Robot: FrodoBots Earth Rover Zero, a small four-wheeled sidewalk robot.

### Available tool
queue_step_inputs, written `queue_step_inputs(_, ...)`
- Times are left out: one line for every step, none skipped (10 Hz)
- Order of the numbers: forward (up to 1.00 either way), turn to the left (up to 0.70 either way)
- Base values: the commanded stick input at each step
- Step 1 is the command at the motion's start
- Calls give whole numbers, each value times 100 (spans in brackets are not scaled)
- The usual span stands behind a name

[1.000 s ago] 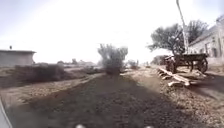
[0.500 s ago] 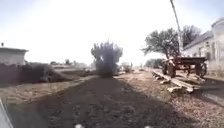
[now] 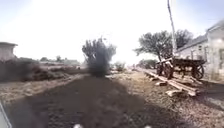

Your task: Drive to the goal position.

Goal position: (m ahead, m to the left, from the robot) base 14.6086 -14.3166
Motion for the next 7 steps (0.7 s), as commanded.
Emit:
queue_step_inputs(70,0)
queue_step_inputs(70,0)
queue_step_inputs(70,0)
queue_step_inputs(70,0)
queue_step_inputs(70,0)
queue_step_inputs(70,0)
queue_step_inputs(70,0)
